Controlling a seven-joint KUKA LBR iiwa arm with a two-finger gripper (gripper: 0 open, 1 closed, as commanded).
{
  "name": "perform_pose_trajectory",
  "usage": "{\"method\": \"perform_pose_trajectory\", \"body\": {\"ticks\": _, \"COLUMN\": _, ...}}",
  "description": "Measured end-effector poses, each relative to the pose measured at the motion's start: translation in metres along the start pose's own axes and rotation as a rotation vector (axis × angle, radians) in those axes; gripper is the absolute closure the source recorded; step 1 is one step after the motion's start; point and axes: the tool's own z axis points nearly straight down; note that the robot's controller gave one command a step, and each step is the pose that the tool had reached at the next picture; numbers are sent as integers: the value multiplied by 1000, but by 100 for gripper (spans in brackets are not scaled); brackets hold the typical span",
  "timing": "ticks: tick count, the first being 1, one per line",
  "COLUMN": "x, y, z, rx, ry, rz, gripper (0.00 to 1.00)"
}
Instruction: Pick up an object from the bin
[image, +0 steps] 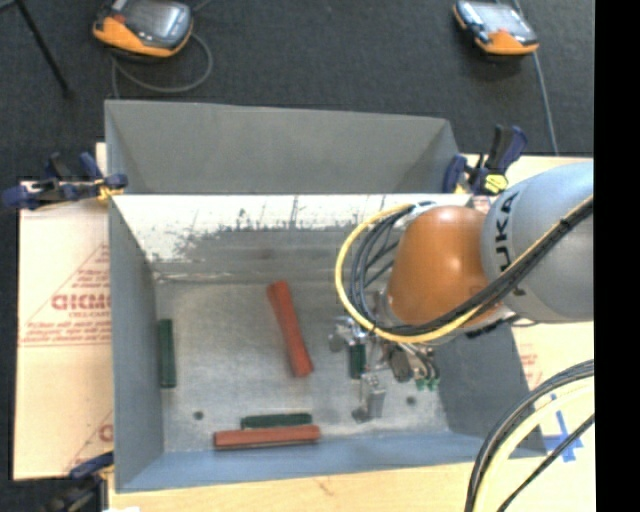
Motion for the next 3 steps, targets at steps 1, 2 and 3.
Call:
{"method": "perform_pose_trajectory", "body": {"ticks": 1, "x": -21, "y": -80, "z": 41, "rx": 3, "ry": -11, "rz": -421, "gripper": 0}}
{"method": "perform_pose_trajectory", "body": {"ticks": 2, "x": -48, "y": -33, "z": 46, "rx": 1, "ry": -11, "rz": -747, "gripper": 0}}
{"method": "perform_pose_trajectory", "body": {"ticks": 3, "x": -48, "y": -34, "z": 45, "rx": 0, "ry": -11, "rz": -741, "gripper": 100}}
